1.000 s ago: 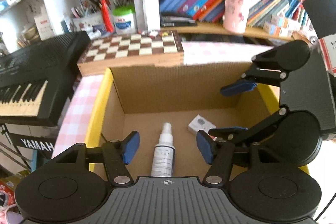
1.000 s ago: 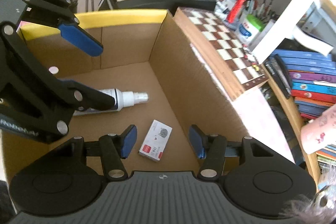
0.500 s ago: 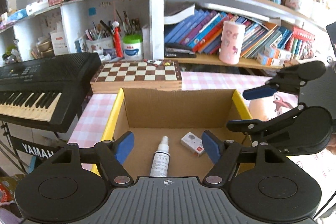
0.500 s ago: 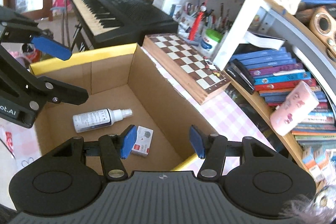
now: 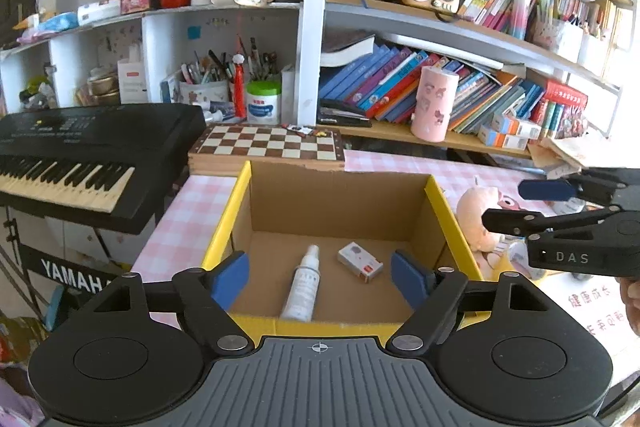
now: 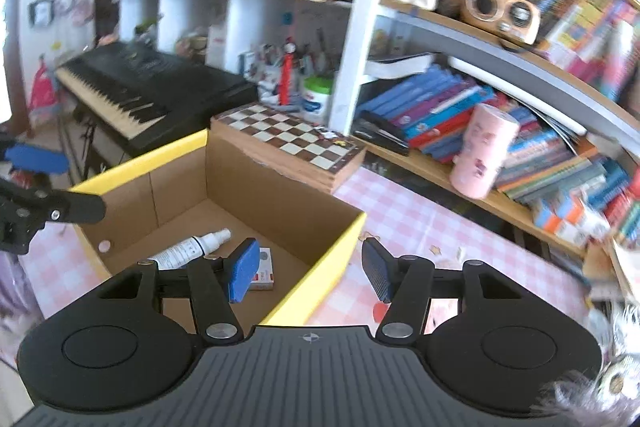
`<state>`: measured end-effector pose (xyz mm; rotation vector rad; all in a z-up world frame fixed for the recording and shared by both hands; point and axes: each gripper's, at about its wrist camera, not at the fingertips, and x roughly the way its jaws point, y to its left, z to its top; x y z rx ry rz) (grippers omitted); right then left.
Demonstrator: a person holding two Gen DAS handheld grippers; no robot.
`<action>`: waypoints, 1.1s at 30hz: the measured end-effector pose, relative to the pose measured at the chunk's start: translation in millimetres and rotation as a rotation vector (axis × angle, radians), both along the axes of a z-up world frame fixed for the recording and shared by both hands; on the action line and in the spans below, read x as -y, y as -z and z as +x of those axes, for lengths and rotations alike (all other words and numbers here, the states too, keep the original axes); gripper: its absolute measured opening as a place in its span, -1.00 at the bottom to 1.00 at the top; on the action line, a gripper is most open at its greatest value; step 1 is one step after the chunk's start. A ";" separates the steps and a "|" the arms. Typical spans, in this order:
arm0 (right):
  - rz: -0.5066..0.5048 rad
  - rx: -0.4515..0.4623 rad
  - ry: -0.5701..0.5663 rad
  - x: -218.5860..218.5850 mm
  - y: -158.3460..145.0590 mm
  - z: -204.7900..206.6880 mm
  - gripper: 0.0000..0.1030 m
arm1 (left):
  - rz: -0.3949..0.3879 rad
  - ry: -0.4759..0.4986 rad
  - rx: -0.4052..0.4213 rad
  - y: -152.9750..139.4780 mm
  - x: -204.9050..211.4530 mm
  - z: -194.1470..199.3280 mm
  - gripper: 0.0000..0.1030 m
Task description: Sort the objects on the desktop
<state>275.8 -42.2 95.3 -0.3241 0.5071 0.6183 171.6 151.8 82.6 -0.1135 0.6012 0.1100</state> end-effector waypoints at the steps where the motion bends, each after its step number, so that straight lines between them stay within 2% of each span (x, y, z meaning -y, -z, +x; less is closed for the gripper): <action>1: 0.012 -0.002 0.014 2.5 0.1 -5.2 0.05 | -0.002 -0.002 0.001 0.4 -0.1 -4.9 0.56; 11: 0.088 0.010 0.150 18.0 6.1 -64.4 0.06 | 0.017 -0.054 0.024 6.1 4.4 -58.6 0.57; 16: 0.117 0.028 0.215 24.6 12.8 -99.1 0.15 | 0.024 -0.083 0.033 10.7 9.6 -84.5 0.59; 19: 0.122 0.028 0.240 27.2 20.2 -120.1 0.18 | 0.033 -0.094 0.035 14.9 14.3 -99.6 0.72; 28: 0.120 0.011 0.292 35.2 41.2 -172.3 0.26 | 0.019 -0.101 0.014 29.0 25.5 -134.9 0.73; 33: 0.117 0.008 0.327 36.5 50.6 -197.7 0.28 | 0.004 -0.137 0.037 36.4 28.8 -153.7 0.73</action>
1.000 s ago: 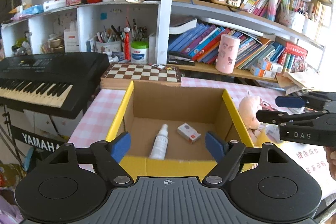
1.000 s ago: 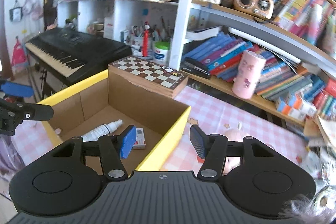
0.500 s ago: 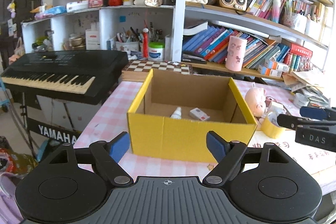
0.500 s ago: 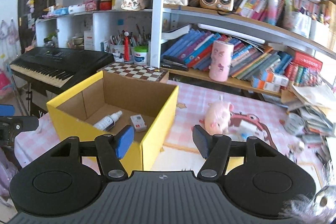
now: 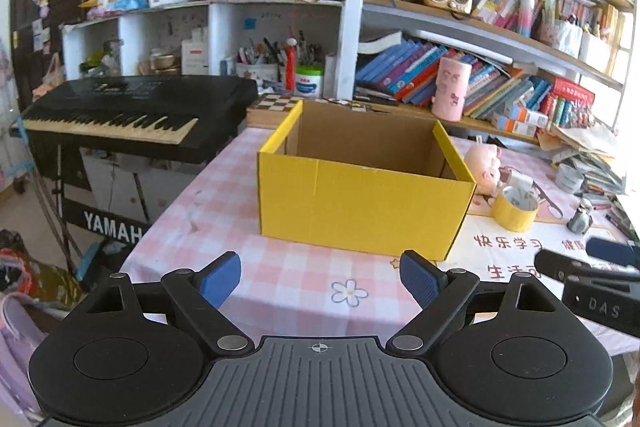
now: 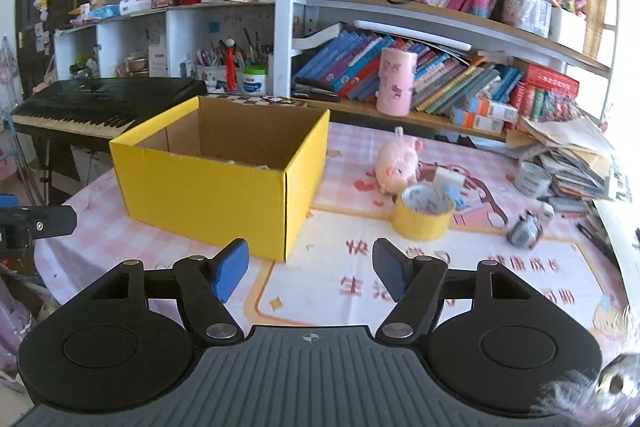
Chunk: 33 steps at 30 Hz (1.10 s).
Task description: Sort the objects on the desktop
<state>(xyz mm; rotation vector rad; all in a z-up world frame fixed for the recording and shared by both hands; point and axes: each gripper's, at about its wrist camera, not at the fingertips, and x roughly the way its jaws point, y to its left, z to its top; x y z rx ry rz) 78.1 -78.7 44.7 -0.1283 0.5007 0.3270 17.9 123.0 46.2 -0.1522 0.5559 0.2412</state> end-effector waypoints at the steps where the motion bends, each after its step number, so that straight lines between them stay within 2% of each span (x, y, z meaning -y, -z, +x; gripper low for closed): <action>1: 0.005 -0.003 0.010 1.1 1.5 -4.5 0.28 | -0.004 -0.007 0.004 1.7 0.3 -3.5 0.73; 4: 0.023 -0.018 0.034 4.8 5.4 -16.8 0.29 | -0.016 -0.024 0.002 7.0 1.3 -10.3 0.73; 7: -0.006 -0.030 0.029 3.7 9.0 -23.8 0.33 | -0.017 -0.031 -0.015 11.5 2.8 -13.3 0.73; 11: -0.021 -0.048 0.037 4.8 12.1 -27.4 0.39 | 0.009 -0.002 -0.052 16.9 8.9 -14.1 0.73; 20: -0.041 -0.059 0.077 9.8 17.2 -31.5 0.53 | 0.036 0.051 -0.076 20.4 17.7 -11.5 0.75; 26: -0.080 -0.062 0.084 13.4 19.1 -27.7 0.60 | 0.029 0.081 -0.095 22.1 25.5 -3.1 0.75; 33: -0.088 -0.108 0.122 27.2 23.7 -23.8 0.61 | 0.024 0.133 -0.110 24.3 38.4 4.7 0.83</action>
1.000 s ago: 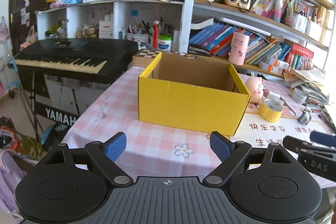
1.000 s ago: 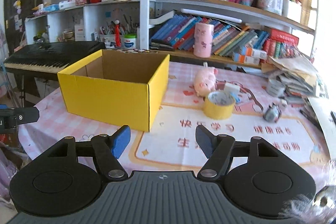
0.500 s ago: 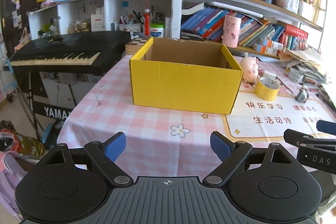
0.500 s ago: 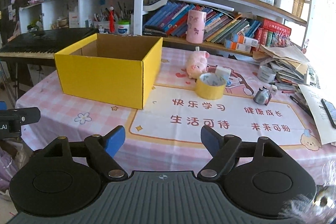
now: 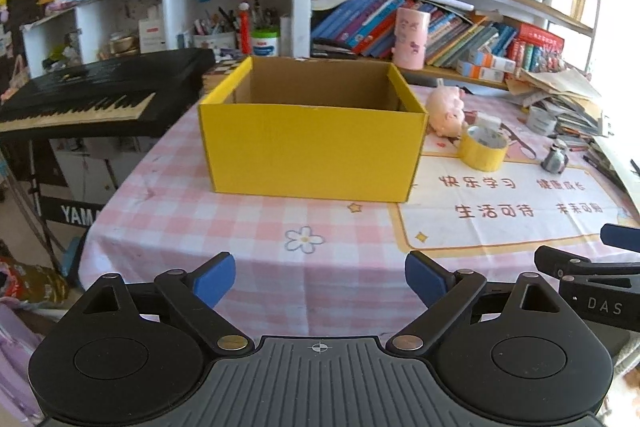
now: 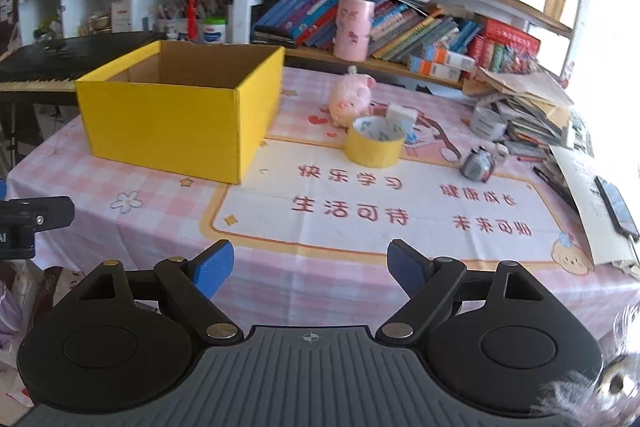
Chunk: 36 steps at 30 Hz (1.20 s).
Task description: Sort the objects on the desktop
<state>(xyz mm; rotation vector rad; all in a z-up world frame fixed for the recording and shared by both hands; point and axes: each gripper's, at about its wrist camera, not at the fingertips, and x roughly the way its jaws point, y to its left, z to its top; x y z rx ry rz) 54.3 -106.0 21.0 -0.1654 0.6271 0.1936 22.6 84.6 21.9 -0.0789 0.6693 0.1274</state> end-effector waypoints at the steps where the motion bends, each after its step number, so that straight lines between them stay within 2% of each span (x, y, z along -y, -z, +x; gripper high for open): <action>1: 0.004 -0.002 0.011 3.3 0.1 0.7 0.61 | 0.001 0.005 -0.002 0.5 2.2 1.4 0.83; 20: 0.003 -0.039 0.111 41.1 4.1 1.8 0.66 | 0.008 0.201 -0.055 7.9 50.5 24.3 0.83; 33: -0.010 -0.064 0.189 70.1 6.4 12.4 0.70 | 0.003 0.291 -0.078 12.6 79.7 47.2 0.83; 36: -0.014 -0.069 0.206 76.3 7.4 13.9 0.78 | 0.004 0.313 -0.082 13.7 87.0 53.1 0.83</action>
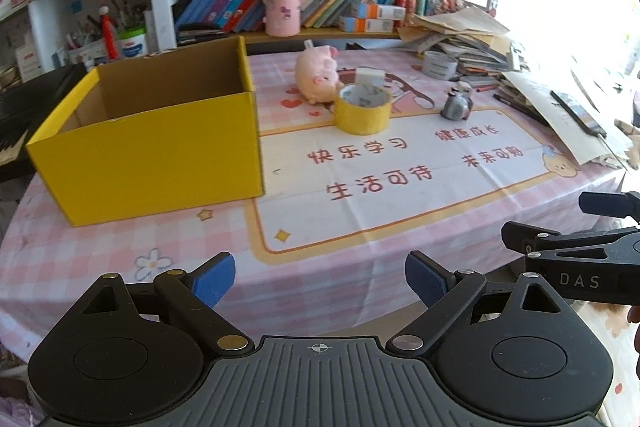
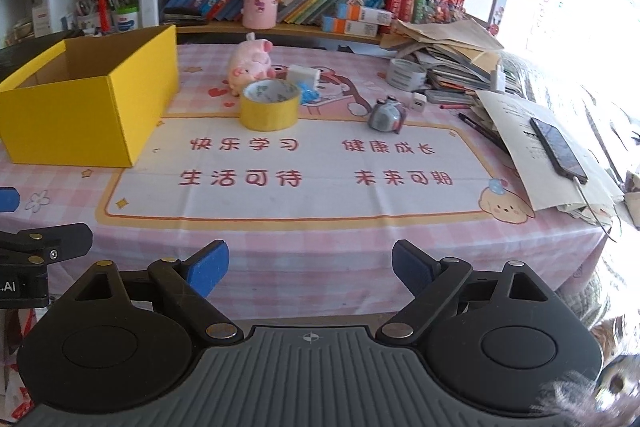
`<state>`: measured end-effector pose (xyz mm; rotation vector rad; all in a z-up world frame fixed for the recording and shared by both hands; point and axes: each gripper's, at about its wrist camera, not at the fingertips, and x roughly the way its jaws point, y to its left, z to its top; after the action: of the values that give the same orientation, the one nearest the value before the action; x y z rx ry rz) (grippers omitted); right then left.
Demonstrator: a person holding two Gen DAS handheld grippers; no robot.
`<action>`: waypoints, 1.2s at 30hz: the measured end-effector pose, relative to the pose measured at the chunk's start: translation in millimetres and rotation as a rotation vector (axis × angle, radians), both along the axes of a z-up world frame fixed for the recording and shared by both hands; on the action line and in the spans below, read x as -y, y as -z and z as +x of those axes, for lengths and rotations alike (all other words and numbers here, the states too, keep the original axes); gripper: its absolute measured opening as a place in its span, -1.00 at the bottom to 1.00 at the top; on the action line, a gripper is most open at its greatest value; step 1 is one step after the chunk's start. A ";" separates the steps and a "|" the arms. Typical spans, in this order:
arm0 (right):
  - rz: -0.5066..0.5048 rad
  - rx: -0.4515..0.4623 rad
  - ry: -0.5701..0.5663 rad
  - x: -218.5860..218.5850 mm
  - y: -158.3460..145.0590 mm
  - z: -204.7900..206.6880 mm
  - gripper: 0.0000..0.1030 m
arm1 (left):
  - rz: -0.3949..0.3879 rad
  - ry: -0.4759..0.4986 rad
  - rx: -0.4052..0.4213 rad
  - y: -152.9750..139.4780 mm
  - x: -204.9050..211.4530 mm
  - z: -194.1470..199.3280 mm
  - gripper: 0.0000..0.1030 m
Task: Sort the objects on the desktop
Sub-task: 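Move both open tools toward the yellow tape roll and grey toy truck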
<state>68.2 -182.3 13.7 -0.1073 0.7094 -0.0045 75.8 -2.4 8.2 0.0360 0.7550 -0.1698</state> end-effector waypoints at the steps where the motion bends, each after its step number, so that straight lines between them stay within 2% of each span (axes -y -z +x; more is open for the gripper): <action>1: -0.001 0.000 0.006 1.6 0.1 0.7 0.81 | 0.000 0.007 -0.001 0.3 2.2 2.0 0.83; 21: 0.017 -0.033 0.067 35.8 5.4 36.8 0.83 | 0.015 0.099 -0.007 6.0 38.0 42.4 0.83; 26: 0.022 -0.047 0.074 44.2 9.0 47.0 0.83 | 0.021 0.123 -0.031 11.3 50.2 53.7 0.84; 36: 0.037 -0.084 0.079 65.5 17.2 72.6 0.83 | 0.026 0.108 -0.064 18.4 68.7 77.0 0.84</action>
<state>140.8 -247.8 -3.6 -0.0443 0.7972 -0.0627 152.8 -71.1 -10.2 0.0964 0.8193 -0.2645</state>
